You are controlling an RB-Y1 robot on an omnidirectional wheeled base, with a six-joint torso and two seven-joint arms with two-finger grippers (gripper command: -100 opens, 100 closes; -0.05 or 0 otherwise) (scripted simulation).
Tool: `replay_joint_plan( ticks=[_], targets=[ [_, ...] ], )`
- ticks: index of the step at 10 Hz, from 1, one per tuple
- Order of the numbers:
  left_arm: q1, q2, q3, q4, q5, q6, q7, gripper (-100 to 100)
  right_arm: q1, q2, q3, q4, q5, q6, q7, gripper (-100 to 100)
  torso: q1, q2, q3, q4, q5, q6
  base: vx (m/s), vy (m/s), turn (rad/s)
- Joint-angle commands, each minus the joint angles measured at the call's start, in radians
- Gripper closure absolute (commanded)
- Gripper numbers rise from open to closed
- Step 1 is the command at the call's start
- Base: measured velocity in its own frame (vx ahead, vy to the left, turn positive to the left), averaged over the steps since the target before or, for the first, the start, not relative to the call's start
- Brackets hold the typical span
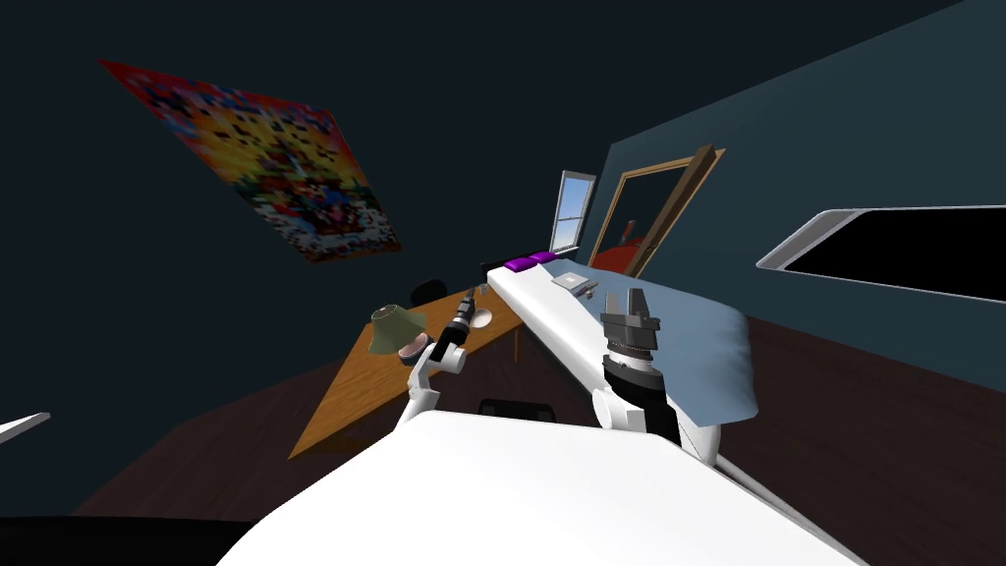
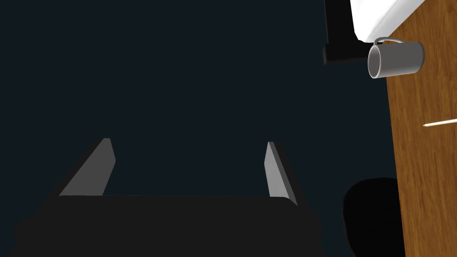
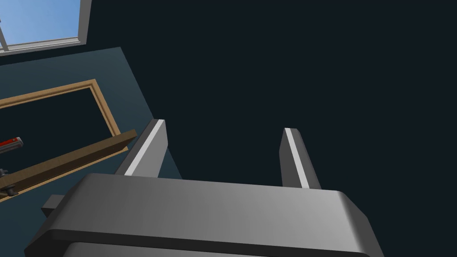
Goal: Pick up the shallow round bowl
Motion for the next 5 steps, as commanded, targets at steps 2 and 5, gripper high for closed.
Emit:
replay_joint_plan(
  ticks=[2, 5],
  targets=[
    [-0.059, 0.000, 0.004, 0.066, 0.017, 0.077, -0.016, -100, 0.000, 0.000, 0.000, 0.000, 0.000, 0.000, 0.000, 0, 0.000, 0.000, 0.000, 0.000, 0.000, 0.000, -0.021, -0.006, -0.061],
    [-0.091, 0.000, 0.006, 0.104, 0.027, 0.157, -0.026, -100, 0.000, 0.000, 0.000, 0.000, 0.000, 0.000, 0.000, 0, 0.000, 0.000, 0.000, 0.000, 0.000, 0.000, -0.019, -0.008, -0.058]
  ],
)
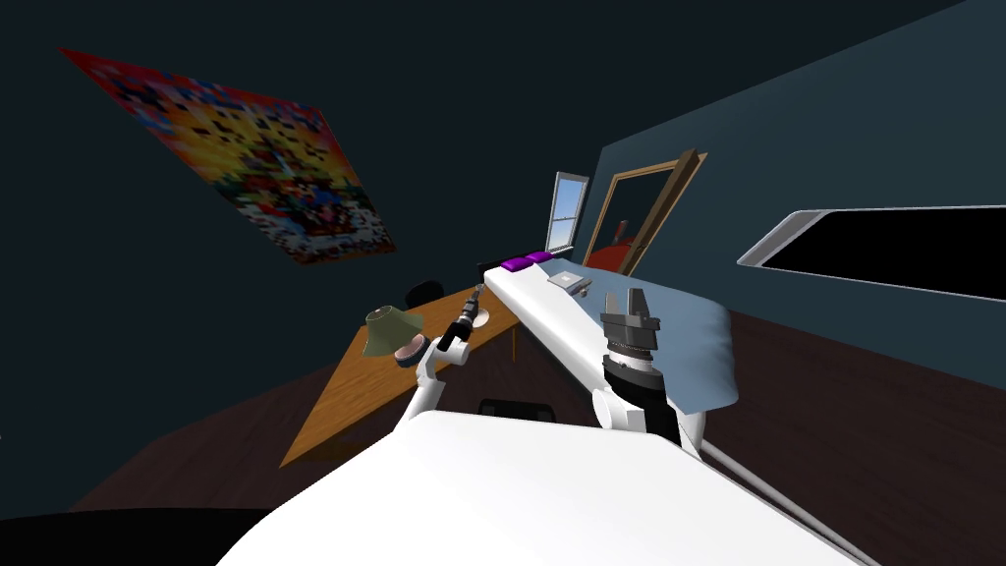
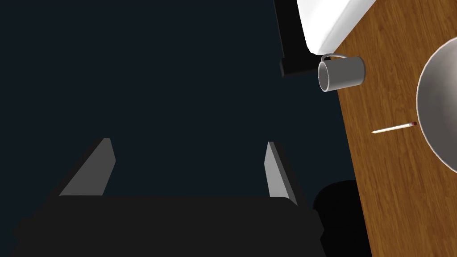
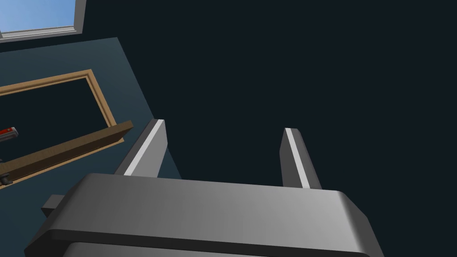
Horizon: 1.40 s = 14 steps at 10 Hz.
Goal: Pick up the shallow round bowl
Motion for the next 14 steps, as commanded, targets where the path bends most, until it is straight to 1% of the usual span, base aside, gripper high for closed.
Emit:
replay_joint_plan(
  ticks=[1, 2, 3, 4, 5, 6, 7, 8, 9, 10, 11, 12, 13, 14],
  targets=[
    [-0.039, 0.002, 0.004, 0.043, 0.014, 0.050, -0.009, -100, 0.000, 0.000, 0.000, 0.000, 0.000, 0.000, 0.000, 0, 0.000, 0.000, 0.000, 0.000, 0.000, 0.000, -0.017, -0.013, -0.062],
    [-0.039, 0.002, 0.004, 0.043, 0.014, 0.078, -0.009, -100, 0.000, 0.000, 0.000, 0.000, 0.000, 0.000, 0.000, 0, 0.000, 0.000, 0.000, 0.000, 0.000, 0.000, -0.015, -0.009, -0.045],
    [-0.071, 0.002, 0.008, 0.085, 0.025, 0.107, -0.016, -100, 0.000, 0.000, 0.000, 0.000, 0.000, 0.000, 0.000, 0, 0.000, 0.000, 0.000, 0.000, 0.000, 0.000, -0.017, -0.009, -0.087],
    [-0.071, 0.002, 0.008, 0.085, 0.025, 0.132, -0.016, -100, 0.000, 0.000, 0.000, 0.000, 0.000, 0.000, 0.000, 0, 0.000, 0.000, 0.000, 0.000, 0.000, 0.000, -0.014, -0.005, -0.032],
    [-0.104, 0.002, 0.013, 0.127, 0.036, 0.168, -0.022, -100, 0.000, 0.000, 0.000, 0.000, 0.000, 0.000, 0.000, 0, 0.000, 0.000, 0.000, 0.000, 0.000, 0.000, -0.013, -0.010, -0.046],
    [-0.104, 0.002, 0.013, 0.128, 0.036, 0.183, -0.022, -100, 0.000, 0.000, 0.000, 0.000, 0.000, 0.000, 0.000, 0, 0.000, 0.000, 0.000, 0.000, 0.000, 0.000, -0.010, -0.007, -0.038],
    [-0.136, 0.002, 0.019, 0.170, 0.047, 0.214, -0.026, -100, 0.000, 0.000, 0.000, 0.000, 0.000, 0.000, 0.000, 0, 0.000, 0.000, 0.000, 0.000, 0.000, 0.000, -0.010, -0.006, -0.060],
    [-0.136, 0.002, 0.019, 0.173, 0.047, 0.233, -0.026, -100, 0.000, 0.000, 0.000, 0.000, 0.000, 0.000, 0.000, 0, 0.000, -0.001, 0.000, 0.000, 0.000, 0.000, -0.007, -0.006, -0.039],
    [-0.167, 0.002, 0.026, 0.213, 0.058, 0.268, -0.029, -100, 0.000, 0.000, 0.000, 0.000, 0.000, 0.000, 0.000, 0, 0.000, -0.001, 0.000, 0.000, 0.000, 0.000, -0.007, -0.008, -0.047],
    [-0.167, 0.002, 0.026, 0.219, 0.058, 0.280, -0.029, -100, 0.000, 0.000, 0.000, 0.000, 0.000, 0.000, 0.000, 0, 0.000, -0.001, 0.000, 0.000, 0.000, 0.000, -0.006, -0.007, -0.033],
    [-0.198, 0.002, 0.034, 0.263, 0.070, 0.315, -0.030, -100, 0.000, 0.000, 0.000, 0.000, 0.000, 0.000, 0.000, 0, 0.000, -0.001, 0.000, 0.000, 0.000, 0.000, -0.005, -0.007, -0.059],
    [-0.198, 0.002, 0.034, 0.265, 0.070, 0.325, -0.030, -100, 0.000, 0.000, 0.000, 0.000, 0.000, 0.000, 0.000, 0, 0.000, -0.001, -0.001, 0.000, 0.000, 0.000, -0.003, -0.006, -0.030],
    [-0.227, 0.004, 0.043, 0.312, 0.080, 0.358, -0.030, -100, 0.000, 0.000, 0.000, 0.000, 0.000, 0.000, 0.000, 0, 0.000, -0.001, 0.000, 0.000, 0.000, 0.000, -0.001, -0.006, -0.041],
    [-0.227, 0.004, 0.043, 0.312, 0.080, 0.368, -0.030, -100, 0.000, 0.000, 0.000, 0.000, 0.000, 0.000, 0.000, 0, 0.000, -0.001, -0.001, 0.000, 0.000, 0.000, 0.000, -0.004, -0.024]
  ],
)
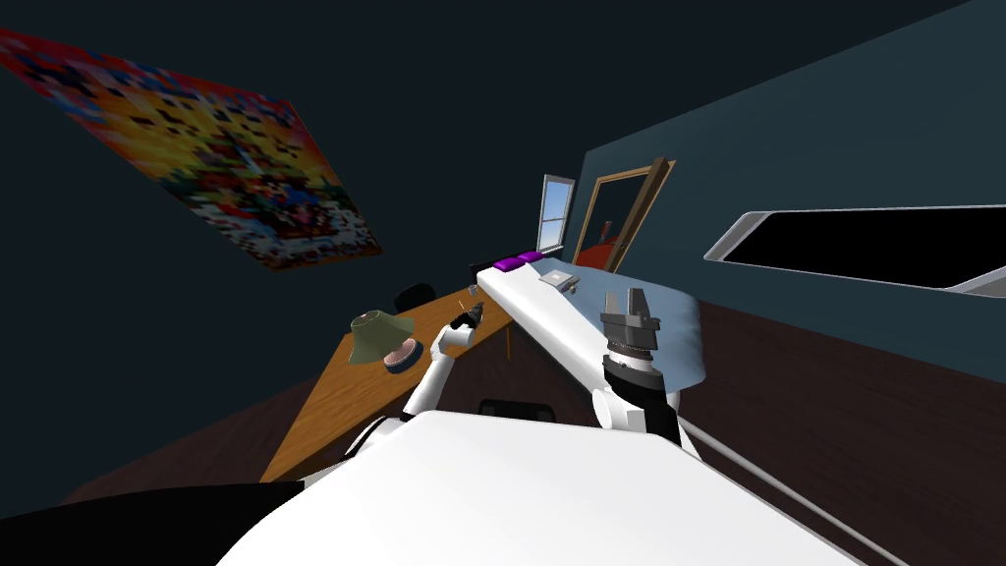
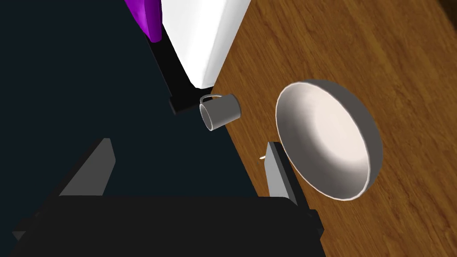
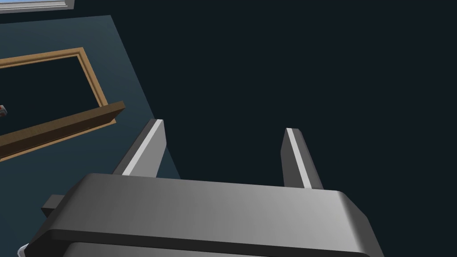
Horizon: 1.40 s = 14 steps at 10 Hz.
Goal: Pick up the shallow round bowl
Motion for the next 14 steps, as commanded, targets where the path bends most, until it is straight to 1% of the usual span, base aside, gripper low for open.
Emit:
replay_joint_plan(
  ticks=[1, 2, 3, 4, 5, 6, 7, 8, 9, 10, 12, 13, 14],
  targets=[
    [-0.026, 0.000, 0.009, 0.048, 0.011, 0.050, 0.001, -100, 0.000, 0.000, 0.000, 0.000, 0.000, 0.000, 0.000, 0, 0.000, 0.000, 0.000, 0.000, 0.000, 0.000, 0.004, -0.004, -0.039],
    [-0.053, 0.002, 0.019, 0.081, 0.021, 0.073, 0.003, -100, 0.000, 0.000, 0.000, 0.000, 0.000, 0.000, 0.000, 0, 0.000, 0.000, 0.000, 0.000, 0.000, 0.000, 0.010, -0.002, -0.063],
    [-0.053, 0.002, 0.019, 0.095, 0.021, 0.088, 0.003, -100, 0.000, 0.000, 0.000, 0.000, 0.000, 0.000, 0.000, 0, 0.000, -0.001, 0.000, 0.000, 0.000, 0.000, 0.011, 0.000, -0.018],
    [-0.079, 0.004, 0.030, 0.142, 0.031, 0.121, 0.006, -100, 0.000, 0.000, 0.000, 0.000, 0.000, 0.000, 0.000, 0, 0.000, -0.001, 0.000, 0.000, 0.000, 0.000, 0.014, 0.000, -0.025],
    [-0.104, 0.006, 0.040, 0.169, 0.040, 0.149, 0.011, -100, 0.000, 0.000, 0.000, 0.000, 0.000, 0.000, 0.000, 0, 0.000, -0.001, 0.000, 0.000, 0.000, 0.000, 0.023, 0.007, -0.036],
    [-0.104, 0.006, 0.040, 0.188, 0.040, 0.156, 0.011, -100, 0.000, 0.000, 0.000, 0.000, 0.000, 0.000, 0.000, 0, 0.001, -0.001, -0.001, 0.000, 0.000, 0.000, 0.022, 0.011, -0.016],
    [-0.127, 0.009, 0.051, 0.215, 0.050, 0.186, 0.015, -100, 0.000, 0.000, 0.000, 0.000, 0.000, 0.000, 0.000, 0, 0.001, -0.001, -0.001, 0.000, 0.000, 0.000, 0.025, 0.011, -0.013],
    [-0.127, 0.009, 0.051, 0.233, 0.050, 0.186, 0.015, -100, 0.000, 0.000, 0.000, 0.000, 0.000, 0.000, 0.000, 0, 0.001, -0.002, -0.001, 0.000, 0.000, 0.000, 0.021, 0.008, -0.014],
    [-0.148, 0.012, 0.062, 0.267, 0.058, 0.213, 0.021, -100, 0.000, 0.000, 0.000, 0.000, 0.000, 0.000, 0.000, 0, 0.001, -0.001, -0.001, 0.000, 0.000, 0.000, 0.030, 0.012, -0.017],
    [-0.148, 0.012, 0.062, 0.277, 0.058, 0.213, 0.021, -100, 0.000, 0.000, 0.000, 0.000, 0.000, 0.000, 0.000, 0, 0.001, -0.002, -0.001, 0.000, 0.000, 0.000, 0.026, 0.011, -0.007],
    [-0.184, 0.019, 0.083, 0.354, 0.073, 0.261, 0.033, -100, 0.000, 0.000, 0.000, 0.000, 0.000, 0.000, 0.000, 0, 0.001, -0.002, -0.001, 0.000, 0.000, 0.000, 0.040, 0.016, -0.014],
    [-0.184, 0.019, 0.083, 0.361, 0.073, 0.261, 0.033, -100, 0.000, 0.000, 0.000, 0.000, 0.000, 0.000, 0.000, 0, 0.001, -0.003, -0.002, -0.001, 0.000, 0.000, 0.041, 0.018, -0.005],
    [-0.198, 0.022, 0.094, 0.401, 0.080, 0.281, 0.040, -100, 0.000, 0.000, 0.000, 0.000, 0.000, 0.000, 0.000, 0, 0.002, -0.003, -0.002, -0.001, 0.000, 0.000, 0.035, 0.024, -0.001]
  ],
)
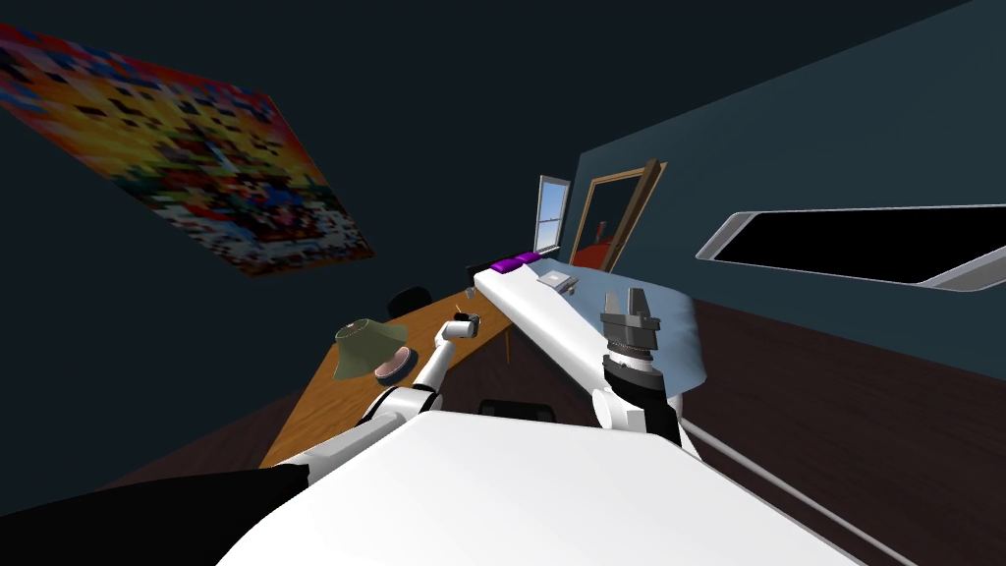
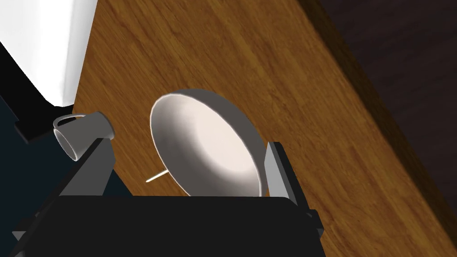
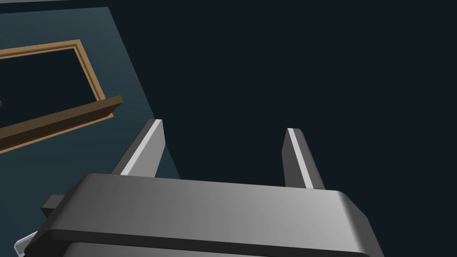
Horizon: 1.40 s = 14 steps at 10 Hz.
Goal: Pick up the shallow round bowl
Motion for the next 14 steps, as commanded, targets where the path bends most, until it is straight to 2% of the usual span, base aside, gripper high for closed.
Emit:
replay_joint_plan(
  ticks=[1, 4, 6, 7, 11, 12, 13, 14],
  targets=[
    [-0.018, 0.005, 0.015, 0.050, 0.009, 0.032, 0.011, -100, 0.000, 0.000, 0.000, 0.000, 0.000, 0.000, 0.000, 0, 0.000, 0.000, 0.000, 0.000, 0.000, 0.000, 0.054, 0.030, -0.005],
    [-0.028, 0.009, 0.024, 0.093, 0.015, 0.048, 0.017, -100, 0.000, 0.000, 0.000, 0.000, 0.000, 0.000, 0.000, 0, 0.000, 0.000, 0.000, 0.000, 0.000, 0.000, 0.040, 0.025, 0.000],
    [-0.041, 0.016, 0.040, 0.157, 0.023, 0.074, 0.029, -100, 0.000, 0.000, 0.000, 0.000, 0.000, 0.000, 0.000, 0, 0.000, 0.000, 0.000, 0.000, 0.000, 0.000, 0.052, 0.037, 0.004],
    [-0.041, 0.016, 0.040, 0.157, 0.023, 0.074, 0.029, -100, 0.000, 0.000, 0.000, 0.000, 0.000, 0.000, 0.000, 0, 0.001, -0.001, -0.001, 0.000, 0.000, 0.000, 0.057, 0.038, 0.002],
    [-0.036, 0.031, 0.060, 0.248, 0.029, 0.103, 0.044, -100, 0.000, 0.000, 0.000, 0.000, 0.000, 0.000, 0.000, 0, 0.003, -0.003, -0.002, -0.001, 0.001, 0.000, 0.085, 0.067, 0.011],
    [-0.029, 0.034, 0.062, 0.259, 0.028, 0.106, 0.045, -100, 0.000, 0.000, 0.000, 0.000, 0.000, 0.000, 0.000, 0, 0.005, -0.004, -0.003, -0.001, 0.001, 0.000, 0.105, 0.103, 0.007],
    [-0.029, 0.034, 0.061, 0.242, 0.030, 0.110, 0.042, -100, 0.000, 0.000, 0.000, 0.000, 0.000, 0.000, 0.000, 0, 0.005, -0.004, -0.003, -0.001, 0.001, 0.000, 0.043, 0.044, -0.002],
    [-0.028, 0.034, 0.061, 0.243, 0.029, 0.110, 0.043, 0, 0.000, 0.000, 0.000, 0.000, 0.000, 0.000, 0.000, 0, 0.002, -0.001, -0.001, 0.000, 0.001, 0.000, 0.008, 0.009, 0.000]
  ],
)
